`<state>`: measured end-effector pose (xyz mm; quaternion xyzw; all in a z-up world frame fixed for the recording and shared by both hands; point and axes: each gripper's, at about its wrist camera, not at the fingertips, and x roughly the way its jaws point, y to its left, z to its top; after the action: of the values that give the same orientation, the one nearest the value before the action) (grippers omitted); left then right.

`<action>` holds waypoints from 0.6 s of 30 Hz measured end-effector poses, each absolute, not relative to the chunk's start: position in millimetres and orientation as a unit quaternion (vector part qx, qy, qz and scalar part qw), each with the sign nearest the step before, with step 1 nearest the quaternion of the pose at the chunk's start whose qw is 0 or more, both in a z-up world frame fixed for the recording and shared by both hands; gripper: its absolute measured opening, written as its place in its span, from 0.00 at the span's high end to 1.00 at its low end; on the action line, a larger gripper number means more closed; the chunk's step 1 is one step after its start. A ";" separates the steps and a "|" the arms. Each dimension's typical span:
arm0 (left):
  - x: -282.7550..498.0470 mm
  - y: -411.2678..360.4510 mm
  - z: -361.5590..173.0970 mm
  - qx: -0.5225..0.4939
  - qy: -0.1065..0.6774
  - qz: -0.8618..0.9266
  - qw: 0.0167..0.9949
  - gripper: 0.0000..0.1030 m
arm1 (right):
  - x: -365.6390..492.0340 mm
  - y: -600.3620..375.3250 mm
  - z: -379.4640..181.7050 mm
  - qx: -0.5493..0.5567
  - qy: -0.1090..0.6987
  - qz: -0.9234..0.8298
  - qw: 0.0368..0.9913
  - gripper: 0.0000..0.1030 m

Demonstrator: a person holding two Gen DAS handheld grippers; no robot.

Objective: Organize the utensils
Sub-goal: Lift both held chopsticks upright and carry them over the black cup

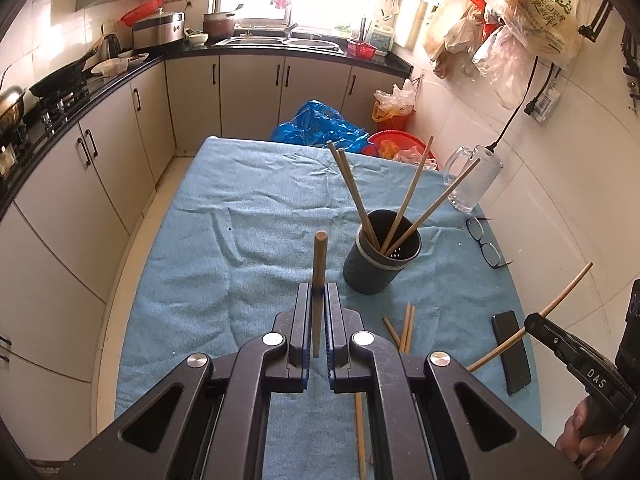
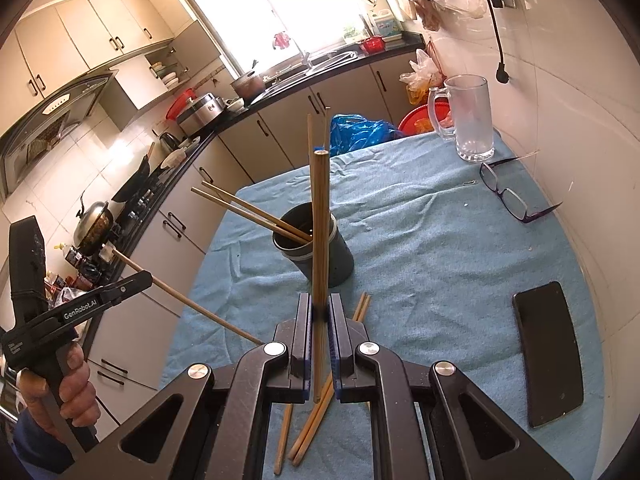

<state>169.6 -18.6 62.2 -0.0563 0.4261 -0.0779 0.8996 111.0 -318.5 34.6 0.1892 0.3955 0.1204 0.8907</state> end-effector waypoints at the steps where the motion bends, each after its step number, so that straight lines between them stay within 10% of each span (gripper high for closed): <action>1: 169.5 -19.7 62.7 -0.055 0.425 -0.078 0.900 0.95 | 111.1 -318.8 34.5 0.190 0.395 0.120 0.891 0.92; 18: 166.2 -25.4 65.9 -0.042 0.419 -0.079 0.903 0.95 | 111.3 -318.8 33.4 0.190 0.395 0.121 0.891 0.92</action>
<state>166.2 -25.4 65.9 -0.0423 0.4192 -0.0788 0.9035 111.3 -318.8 33.4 0.1897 0.3951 0.1211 0.8906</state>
